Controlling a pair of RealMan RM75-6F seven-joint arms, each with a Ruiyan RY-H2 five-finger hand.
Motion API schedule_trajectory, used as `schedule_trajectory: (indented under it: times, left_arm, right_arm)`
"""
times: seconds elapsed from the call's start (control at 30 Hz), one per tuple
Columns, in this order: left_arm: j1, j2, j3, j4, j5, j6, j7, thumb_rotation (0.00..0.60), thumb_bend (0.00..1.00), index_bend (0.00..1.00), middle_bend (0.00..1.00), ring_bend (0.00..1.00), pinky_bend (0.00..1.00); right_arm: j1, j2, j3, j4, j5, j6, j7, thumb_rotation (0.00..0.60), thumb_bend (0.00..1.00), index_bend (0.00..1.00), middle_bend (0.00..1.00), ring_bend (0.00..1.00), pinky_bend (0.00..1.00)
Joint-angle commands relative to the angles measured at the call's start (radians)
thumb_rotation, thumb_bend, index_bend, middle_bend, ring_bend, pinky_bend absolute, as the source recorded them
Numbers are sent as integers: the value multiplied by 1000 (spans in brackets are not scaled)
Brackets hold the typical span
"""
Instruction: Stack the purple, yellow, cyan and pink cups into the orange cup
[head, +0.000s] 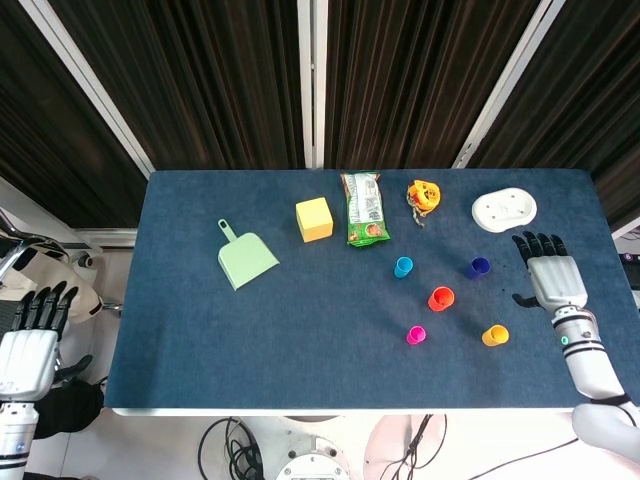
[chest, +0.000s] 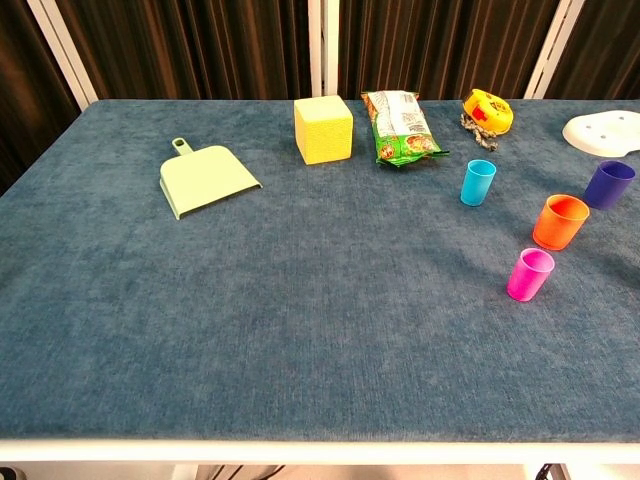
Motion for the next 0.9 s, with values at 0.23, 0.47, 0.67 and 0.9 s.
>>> schedule_trajectory:
  times: [0.23, 0.47, 0.67, 0.9]
  left_arm:
    - [-1, 1, -1, -4, -11, -8, 10, 600, 58, 29, 0, 0, 0]
    - [-2, 3, 0, -5, -13, -13, 8, 600, 58, 29, 0, 0, 0]
    - [-4, 10, 3, -5, -10, -22, -7, 600, 59, 29, 0, 0, 0]
    - [-2, 11, 5, -2, -14, -24, -13, 600, 59, 29, 0, 0, 0]
  right_arm:
    - [121, -107, -10, 99, 107, -122, -112, 600, 111, 0, 67, 36, 162]
    - [168, -152, -28, 134, 190, -132, -211, 600, 118, 0, 145, 168, 328]
    - [183, -197, -37, 162, 213, -89, -246, 600, 122, 33, 197, 254, 453]
    - [190, -236, -41, 197, 230, -55, -266, 600, 126, 159, 284, 352, 559]
